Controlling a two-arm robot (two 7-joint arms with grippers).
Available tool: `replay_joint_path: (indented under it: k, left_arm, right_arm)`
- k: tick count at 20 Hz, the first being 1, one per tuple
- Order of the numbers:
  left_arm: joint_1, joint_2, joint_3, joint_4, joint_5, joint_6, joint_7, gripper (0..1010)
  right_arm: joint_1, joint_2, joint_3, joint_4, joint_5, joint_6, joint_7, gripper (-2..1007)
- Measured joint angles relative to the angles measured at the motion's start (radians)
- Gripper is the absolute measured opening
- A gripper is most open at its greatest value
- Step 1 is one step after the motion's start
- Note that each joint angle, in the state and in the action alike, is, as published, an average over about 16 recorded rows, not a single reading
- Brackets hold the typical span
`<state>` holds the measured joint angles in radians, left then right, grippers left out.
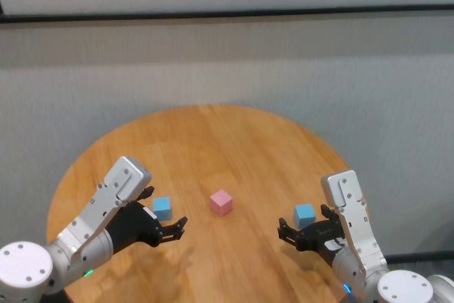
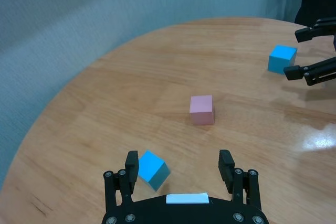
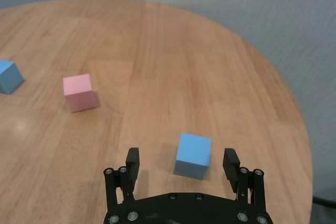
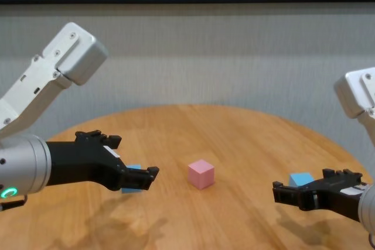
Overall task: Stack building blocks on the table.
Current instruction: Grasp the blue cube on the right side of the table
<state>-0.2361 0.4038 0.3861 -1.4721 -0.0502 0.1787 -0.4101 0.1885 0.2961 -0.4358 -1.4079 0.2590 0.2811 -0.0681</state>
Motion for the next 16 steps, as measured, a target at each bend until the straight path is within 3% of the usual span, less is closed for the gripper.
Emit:
replay_joint_path:
  k: [16]
  left_arm:
    - [0.000,0.000,0.000,0.001,0.000,0.000,0.000,1000]
  right_arm:
    - [0.002,-0.039,0.019,0.048,-0.043,-0.011,-0.001,1005]
